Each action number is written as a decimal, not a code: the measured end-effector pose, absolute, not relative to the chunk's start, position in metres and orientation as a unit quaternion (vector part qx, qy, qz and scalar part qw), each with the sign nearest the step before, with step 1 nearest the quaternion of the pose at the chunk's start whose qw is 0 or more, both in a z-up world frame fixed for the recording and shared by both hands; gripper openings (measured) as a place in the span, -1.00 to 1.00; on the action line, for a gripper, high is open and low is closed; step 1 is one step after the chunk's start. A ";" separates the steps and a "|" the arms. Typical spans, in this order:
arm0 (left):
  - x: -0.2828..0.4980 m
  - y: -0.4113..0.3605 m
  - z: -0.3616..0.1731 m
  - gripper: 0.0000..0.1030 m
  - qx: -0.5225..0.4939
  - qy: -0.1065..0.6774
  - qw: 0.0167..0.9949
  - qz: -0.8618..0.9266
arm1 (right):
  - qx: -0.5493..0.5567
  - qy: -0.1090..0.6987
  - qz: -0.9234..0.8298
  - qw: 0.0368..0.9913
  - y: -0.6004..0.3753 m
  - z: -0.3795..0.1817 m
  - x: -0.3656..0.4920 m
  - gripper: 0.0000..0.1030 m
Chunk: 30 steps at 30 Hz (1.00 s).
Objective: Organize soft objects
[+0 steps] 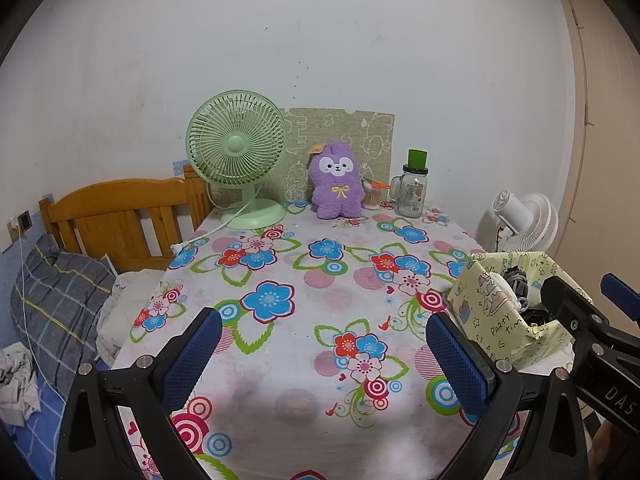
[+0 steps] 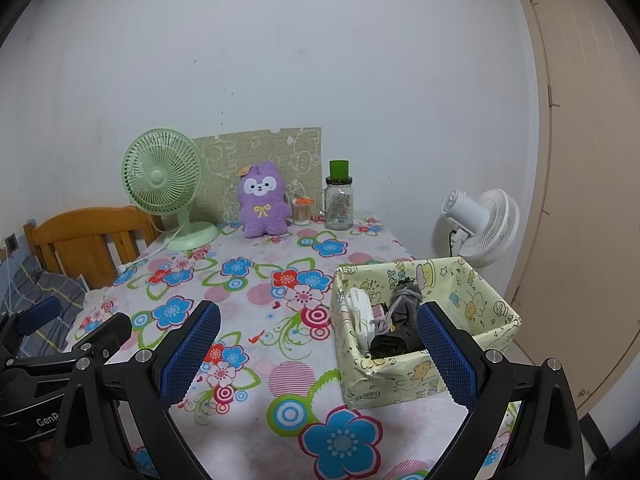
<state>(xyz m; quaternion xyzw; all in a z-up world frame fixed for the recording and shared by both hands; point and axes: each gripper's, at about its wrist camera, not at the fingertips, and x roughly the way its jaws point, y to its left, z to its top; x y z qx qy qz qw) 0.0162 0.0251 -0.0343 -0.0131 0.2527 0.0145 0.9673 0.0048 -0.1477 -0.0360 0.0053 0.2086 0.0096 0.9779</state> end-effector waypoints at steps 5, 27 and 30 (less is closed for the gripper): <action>0.016 0.025 -0.034 0.99 -0.013 0.254 0.967 0.014 | 0.006 0.209 0.010 0.978 -0.149 -0.036 0.004 0.94; 0.014 0.020 -0.035 0.99 -0.006 0.248 0.968 0.022 | 0.009 0.211 0.008 0.977 -0.153 -0.039 0.007 0.94; 0.015 0.019 -0.035 0.99 -0.007 0.250 0.968 0.020 | 0.008 0.209 0.006 0.978 -0.154 -0.039 0.007 0.94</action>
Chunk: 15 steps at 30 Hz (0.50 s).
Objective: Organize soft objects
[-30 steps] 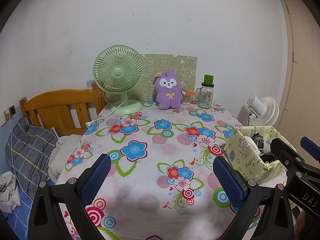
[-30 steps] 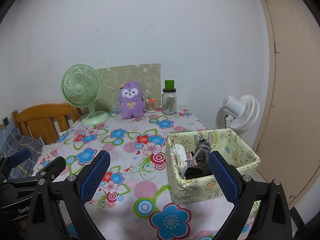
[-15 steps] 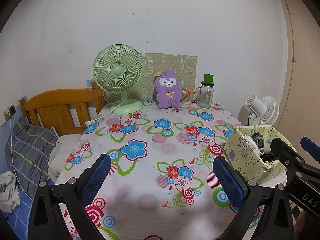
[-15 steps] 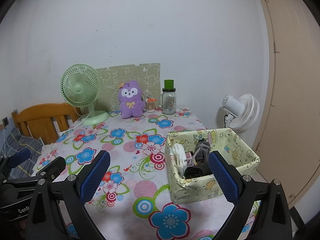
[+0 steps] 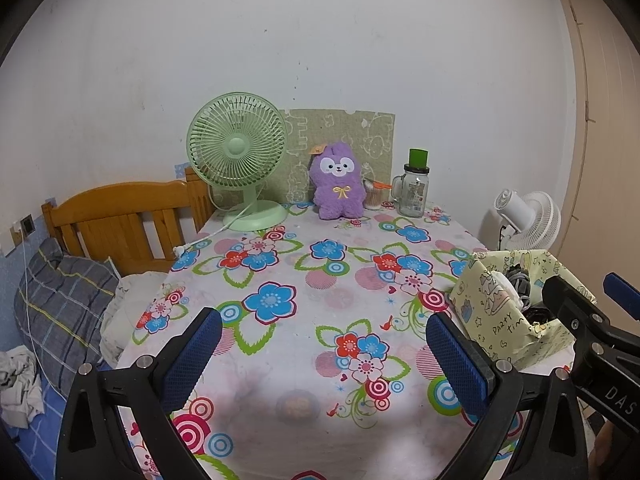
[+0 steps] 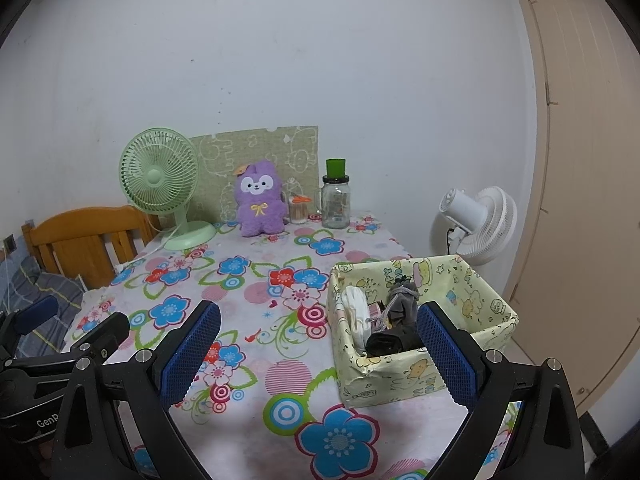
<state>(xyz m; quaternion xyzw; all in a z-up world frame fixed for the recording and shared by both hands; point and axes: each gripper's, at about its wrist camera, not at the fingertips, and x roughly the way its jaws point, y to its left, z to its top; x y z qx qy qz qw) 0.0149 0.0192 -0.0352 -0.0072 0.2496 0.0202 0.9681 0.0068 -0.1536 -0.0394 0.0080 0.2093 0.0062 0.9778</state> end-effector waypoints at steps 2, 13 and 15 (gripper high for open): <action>0.015 0.020 -0.035 0.99 -0.009 0.249 0.968 0.019 | 0.008 0.209 0.007 0.978 -0.153 -0.039 0.007 0.94; 0.016 0.019 -0.033 0.99 -0.009 0.252 0.968 0.017 | 0.008 0.210 0.006 0.978 -0.154 -0.039 0.006 0.94; 0.016 0.019 -0.033 0.99 -0.009 0.252 0.968 0.017 | 0.008 0.210 0.006 0.978 -0.154 -0.038 0.005 0.94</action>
